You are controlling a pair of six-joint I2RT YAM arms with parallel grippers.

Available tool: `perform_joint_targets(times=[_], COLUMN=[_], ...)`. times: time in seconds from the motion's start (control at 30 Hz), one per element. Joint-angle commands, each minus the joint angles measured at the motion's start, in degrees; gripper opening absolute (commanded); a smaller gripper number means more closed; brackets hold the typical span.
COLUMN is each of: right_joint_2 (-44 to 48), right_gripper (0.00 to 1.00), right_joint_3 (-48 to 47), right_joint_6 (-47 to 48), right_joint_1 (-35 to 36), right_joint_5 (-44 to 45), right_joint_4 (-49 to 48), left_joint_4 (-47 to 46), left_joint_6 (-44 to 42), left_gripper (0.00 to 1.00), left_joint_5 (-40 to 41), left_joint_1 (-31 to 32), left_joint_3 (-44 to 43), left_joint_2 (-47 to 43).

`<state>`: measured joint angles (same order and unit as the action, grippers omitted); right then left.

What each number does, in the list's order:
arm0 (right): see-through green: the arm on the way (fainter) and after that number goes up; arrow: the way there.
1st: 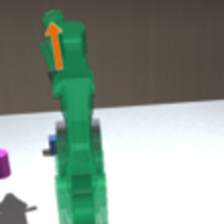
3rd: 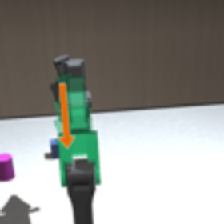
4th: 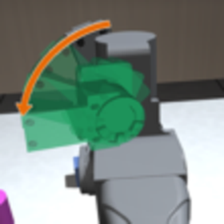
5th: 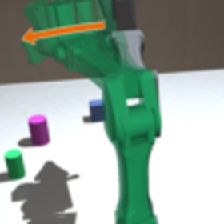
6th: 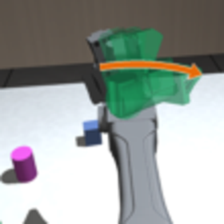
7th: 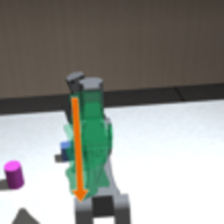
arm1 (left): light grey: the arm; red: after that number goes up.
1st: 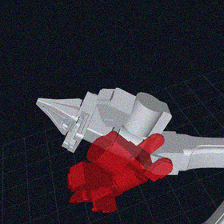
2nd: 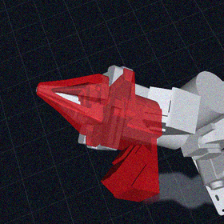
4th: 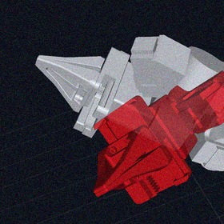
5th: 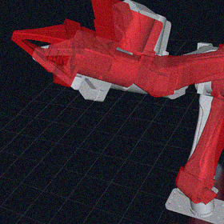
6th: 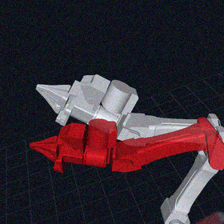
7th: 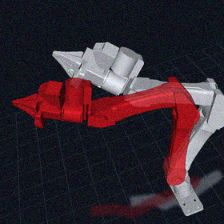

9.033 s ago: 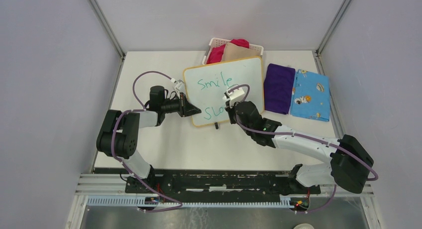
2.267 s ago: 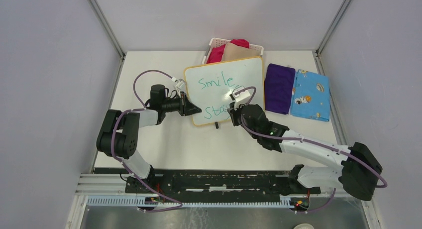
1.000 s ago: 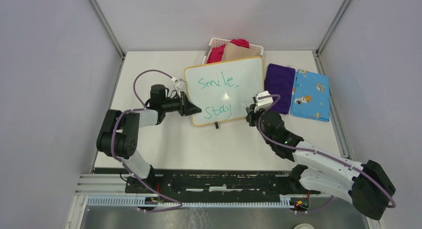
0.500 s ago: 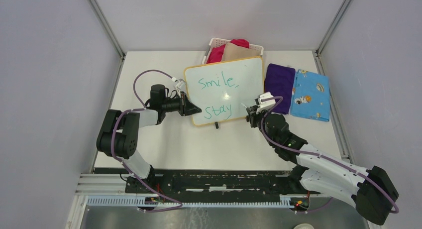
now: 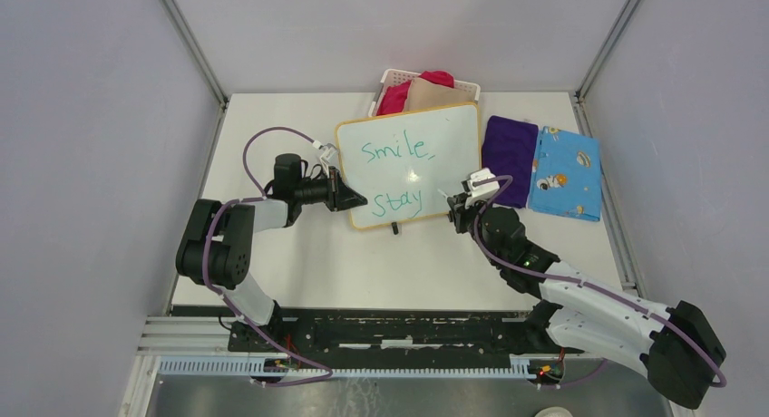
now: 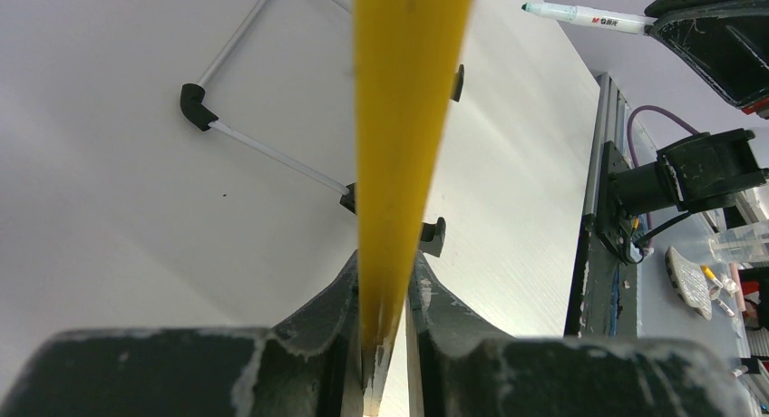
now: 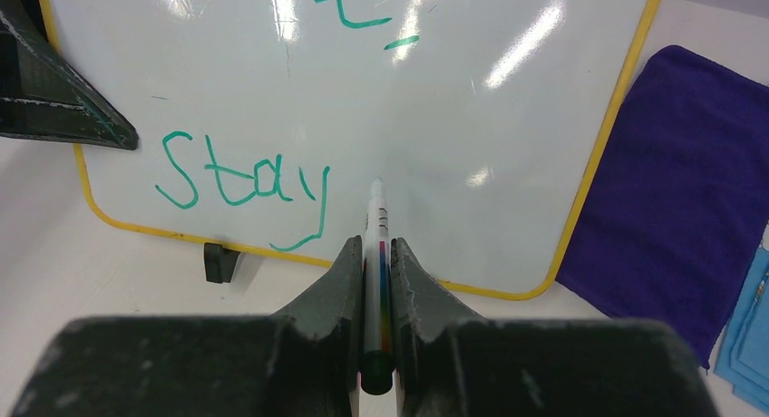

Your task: Write a sentence on the whiteboard

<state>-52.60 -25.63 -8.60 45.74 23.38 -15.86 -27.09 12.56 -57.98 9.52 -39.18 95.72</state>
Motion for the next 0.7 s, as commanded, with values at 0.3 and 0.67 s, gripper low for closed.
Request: perform_joint_targets(times=[0.3, 0.67], right_joint_2=[-2.7, -6.7], right_gripper=[0.00, 0.00], right_joint_3=[-3.2, -6.8], right_joint_6=[0.1, -0.4], right_joint_1=[0.6, 0.9], right_joint_5=[-0.3, 0.2], right_joint_4=[-2.2, -0.3], left_joint_4=[8.2, 8.2], left_joint_6=[-4.2, -4.0], left_gripper=[0.02, 0.02], left_joint_5=[6.6, 6.6], left_joint_1=[1.6, 1.6], left_joint_3=[0.5, 0.4], left_joint_2=[2.5, 2.5])
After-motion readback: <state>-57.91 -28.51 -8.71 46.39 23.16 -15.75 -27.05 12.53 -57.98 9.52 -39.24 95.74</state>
